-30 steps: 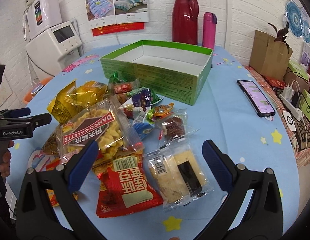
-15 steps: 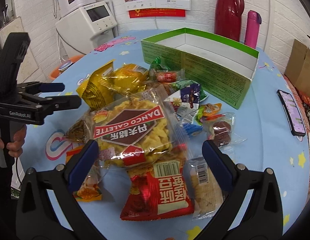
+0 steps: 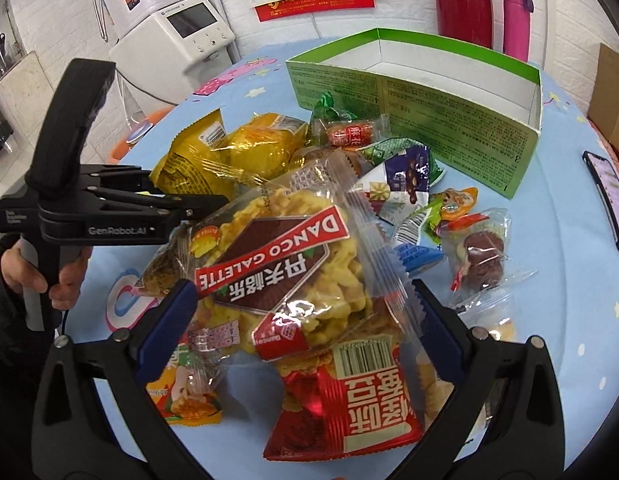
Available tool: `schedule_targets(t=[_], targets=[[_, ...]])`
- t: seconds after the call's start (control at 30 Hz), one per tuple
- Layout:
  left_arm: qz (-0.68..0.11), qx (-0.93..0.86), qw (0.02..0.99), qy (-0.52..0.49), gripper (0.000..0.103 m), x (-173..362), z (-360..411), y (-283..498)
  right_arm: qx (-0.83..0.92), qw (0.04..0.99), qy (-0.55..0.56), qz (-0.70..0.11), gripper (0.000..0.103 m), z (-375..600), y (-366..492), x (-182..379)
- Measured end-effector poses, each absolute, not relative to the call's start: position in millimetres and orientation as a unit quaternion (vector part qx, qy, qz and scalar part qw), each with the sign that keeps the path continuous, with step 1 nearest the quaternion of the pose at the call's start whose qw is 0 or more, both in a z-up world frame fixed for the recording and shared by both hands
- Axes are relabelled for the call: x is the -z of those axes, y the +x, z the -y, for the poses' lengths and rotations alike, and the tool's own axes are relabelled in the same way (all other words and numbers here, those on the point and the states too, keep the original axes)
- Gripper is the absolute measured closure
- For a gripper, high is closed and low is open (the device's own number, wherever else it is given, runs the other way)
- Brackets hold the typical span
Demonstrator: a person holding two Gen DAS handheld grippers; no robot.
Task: Organize snacks
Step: 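Grasp the yellow chip bag with the left tool while the right tool grasps the DANCO GALETTE bag, then carry both bags over the green box and release them inside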
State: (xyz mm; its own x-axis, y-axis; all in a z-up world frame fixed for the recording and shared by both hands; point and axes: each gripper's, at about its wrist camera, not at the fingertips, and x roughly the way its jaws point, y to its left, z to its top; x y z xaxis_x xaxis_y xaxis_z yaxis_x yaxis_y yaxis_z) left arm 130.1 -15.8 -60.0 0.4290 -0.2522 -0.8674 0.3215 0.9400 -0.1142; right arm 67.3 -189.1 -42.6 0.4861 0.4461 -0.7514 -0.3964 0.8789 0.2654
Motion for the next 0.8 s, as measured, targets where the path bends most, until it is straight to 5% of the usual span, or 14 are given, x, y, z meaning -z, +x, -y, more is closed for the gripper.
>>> schedule_targets(t=[0.13,0.2,0.6,0.8], targets=[[-0.503,0.161,0.849,0.012,0.05,56,5,128,-0.252,0.859,0.05,-0.443,0.034,191,65,40],[-0.497,0.168,0.851,0.011,0.05,52,3,127,-0.254,0.863,0.043,-0.434,0.04,192,60,35],[-0.5,0.187,0.845,-0.02,0.062,41,-7,117,-0.24,0.877,0.039,-0.414,0.059,196,47,30],[-0.51,0.177,0.842,-0.011,0.059,48,-7,122,-0.234,0.879,0.037,-0.414,0.049,191,47,30]])
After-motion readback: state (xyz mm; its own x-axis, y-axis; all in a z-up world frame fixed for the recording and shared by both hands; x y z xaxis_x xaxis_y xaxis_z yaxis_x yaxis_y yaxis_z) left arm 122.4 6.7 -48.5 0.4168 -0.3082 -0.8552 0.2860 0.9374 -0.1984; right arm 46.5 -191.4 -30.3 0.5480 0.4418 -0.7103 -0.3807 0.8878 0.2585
